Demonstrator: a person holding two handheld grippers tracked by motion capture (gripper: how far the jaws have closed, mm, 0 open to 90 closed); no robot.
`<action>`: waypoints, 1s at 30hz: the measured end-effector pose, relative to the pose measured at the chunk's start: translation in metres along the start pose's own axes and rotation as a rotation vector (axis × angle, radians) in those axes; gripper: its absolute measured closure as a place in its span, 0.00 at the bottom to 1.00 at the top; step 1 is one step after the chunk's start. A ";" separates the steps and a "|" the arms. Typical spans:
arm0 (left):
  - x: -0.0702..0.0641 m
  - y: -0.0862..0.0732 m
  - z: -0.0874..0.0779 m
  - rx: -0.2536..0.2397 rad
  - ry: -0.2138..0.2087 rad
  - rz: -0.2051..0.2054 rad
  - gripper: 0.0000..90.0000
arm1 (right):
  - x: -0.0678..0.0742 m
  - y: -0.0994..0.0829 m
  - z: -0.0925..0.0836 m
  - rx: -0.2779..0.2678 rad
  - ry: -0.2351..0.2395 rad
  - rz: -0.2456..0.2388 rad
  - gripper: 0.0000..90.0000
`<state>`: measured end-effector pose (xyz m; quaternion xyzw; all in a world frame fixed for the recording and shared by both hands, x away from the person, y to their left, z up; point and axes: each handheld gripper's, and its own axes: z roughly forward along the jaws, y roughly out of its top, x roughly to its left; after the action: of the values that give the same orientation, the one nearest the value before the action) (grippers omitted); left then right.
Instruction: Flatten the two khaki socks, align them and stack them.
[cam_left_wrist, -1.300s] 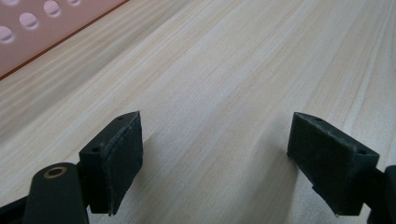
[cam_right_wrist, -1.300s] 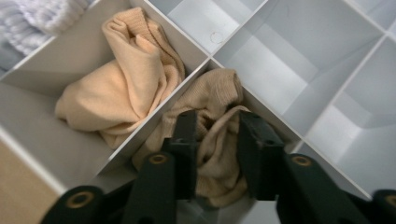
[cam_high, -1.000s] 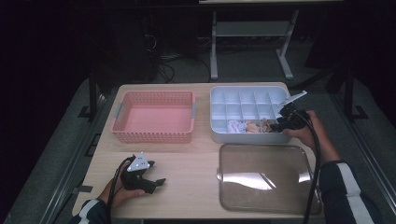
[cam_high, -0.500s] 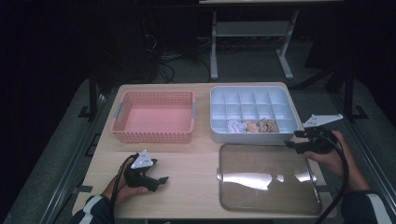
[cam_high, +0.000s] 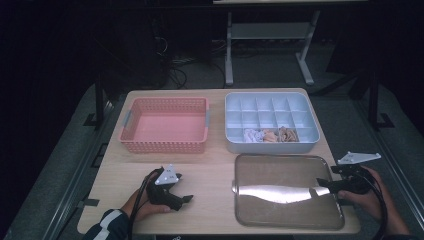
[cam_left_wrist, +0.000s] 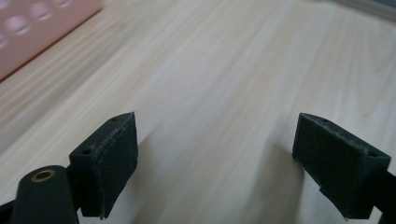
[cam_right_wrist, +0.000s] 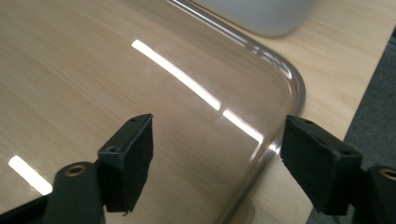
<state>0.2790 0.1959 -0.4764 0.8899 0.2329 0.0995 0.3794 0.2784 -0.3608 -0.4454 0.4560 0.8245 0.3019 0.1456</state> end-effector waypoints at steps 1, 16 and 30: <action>-0.003 0.002 0.002 0.002 -0.009 0.003 0.15 | -0.002 -0.003 0.000 0.006 -0.001 0.012 0.25; -0.039 0.040 0.043 0.007 -0.075 0.073 0.14 | 0.005 -0.015 0.018 0.001 0.061 0.044 0.20; -0.031 0.045 0.047 -0.007 0.043 0.023 0.16 | 0.035 0.002 0.031 -0.002 0.067 0.035 0.28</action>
<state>0.2835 0.1243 -0.4767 0.8888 0.2302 0.1238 0.3765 0.2765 -0.3191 -0.4672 0.4597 0.8206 0.3203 0.1131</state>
